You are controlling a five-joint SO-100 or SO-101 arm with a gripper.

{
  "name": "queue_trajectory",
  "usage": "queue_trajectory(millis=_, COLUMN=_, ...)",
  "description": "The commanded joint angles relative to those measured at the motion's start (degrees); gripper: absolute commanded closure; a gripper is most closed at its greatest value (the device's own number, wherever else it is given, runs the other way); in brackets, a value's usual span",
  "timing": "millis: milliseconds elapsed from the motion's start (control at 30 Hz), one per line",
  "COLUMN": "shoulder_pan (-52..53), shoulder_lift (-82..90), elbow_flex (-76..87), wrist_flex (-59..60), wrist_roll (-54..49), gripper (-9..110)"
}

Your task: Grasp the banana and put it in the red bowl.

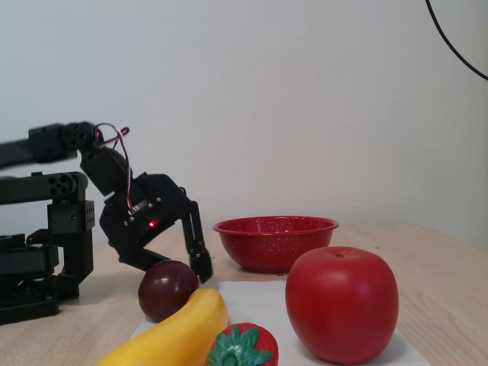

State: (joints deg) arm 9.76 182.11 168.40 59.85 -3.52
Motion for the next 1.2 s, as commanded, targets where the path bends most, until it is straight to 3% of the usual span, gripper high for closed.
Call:
queue_trajectory(millis=0, shoulder_pan=0.8, shoulder_lift=-2.4, elbow_flex=-8.9, wrist_flex=1.8, wrist_roll=-1.2, gripper=101)
queue_trajectory(millis=433, shoulder_pan=-4.4, shoulder_lift=-18.2, elbow_flex=-34.7, wrist_flex=14.9, wrist_roll=-1.2, gripper=101)
queue_trajectory(millis=1167, shoulder_pan=-27.2, shoulder_lift=-56.7, elbow_flex=-78.7, wrist_flex=35.5, wrist_roll=14.0, gripper=101)
